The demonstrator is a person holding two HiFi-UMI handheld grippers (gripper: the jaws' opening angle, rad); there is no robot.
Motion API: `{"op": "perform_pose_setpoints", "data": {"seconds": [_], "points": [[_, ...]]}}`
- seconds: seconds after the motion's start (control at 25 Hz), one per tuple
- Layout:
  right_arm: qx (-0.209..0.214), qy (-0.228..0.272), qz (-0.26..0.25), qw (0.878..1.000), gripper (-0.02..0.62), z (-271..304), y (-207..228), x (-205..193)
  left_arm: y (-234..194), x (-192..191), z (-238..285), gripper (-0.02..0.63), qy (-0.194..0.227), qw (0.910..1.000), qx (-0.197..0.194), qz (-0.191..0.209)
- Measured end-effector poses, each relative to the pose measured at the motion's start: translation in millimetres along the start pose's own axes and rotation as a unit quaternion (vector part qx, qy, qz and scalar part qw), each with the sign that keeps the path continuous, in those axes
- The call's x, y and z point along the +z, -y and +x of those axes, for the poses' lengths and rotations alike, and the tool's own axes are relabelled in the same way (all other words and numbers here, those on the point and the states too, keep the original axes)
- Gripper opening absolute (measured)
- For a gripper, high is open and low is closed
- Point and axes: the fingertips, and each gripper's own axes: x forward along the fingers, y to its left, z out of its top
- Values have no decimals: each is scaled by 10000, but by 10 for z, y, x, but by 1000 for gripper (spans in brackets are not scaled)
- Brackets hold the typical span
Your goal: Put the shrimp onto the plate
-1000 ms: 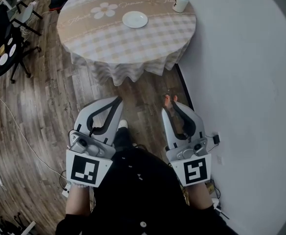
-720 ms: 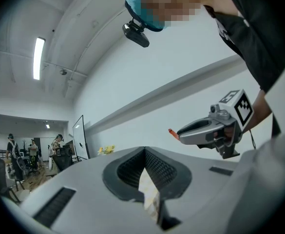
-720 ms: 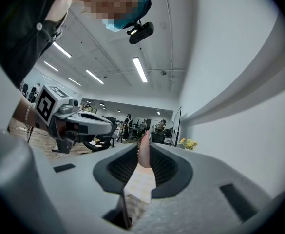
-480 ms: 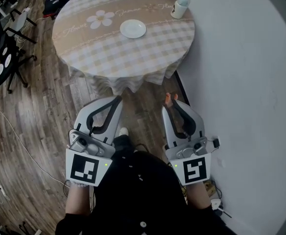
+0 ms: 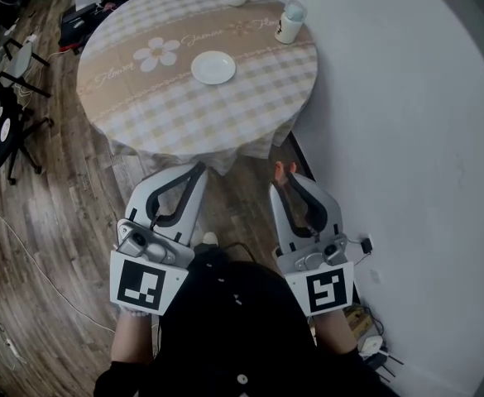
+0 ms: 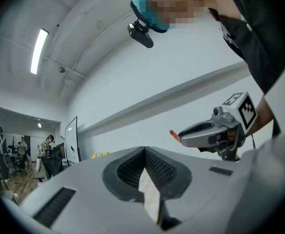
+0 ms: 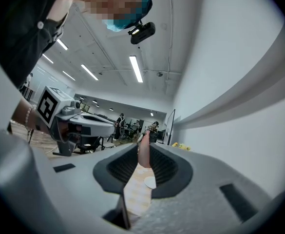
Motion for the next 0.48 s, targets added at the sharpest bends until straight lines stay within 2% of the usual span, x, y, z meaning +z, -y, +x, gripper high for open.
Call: {"op": "perform_pose_setpoints", "data": {"seconds": [0.48], "points": [[-149, -3, -71, 9999, 55, 274, -46, 39, -292, -84, 61, 0, 115, 9998, -138, 84]]}}
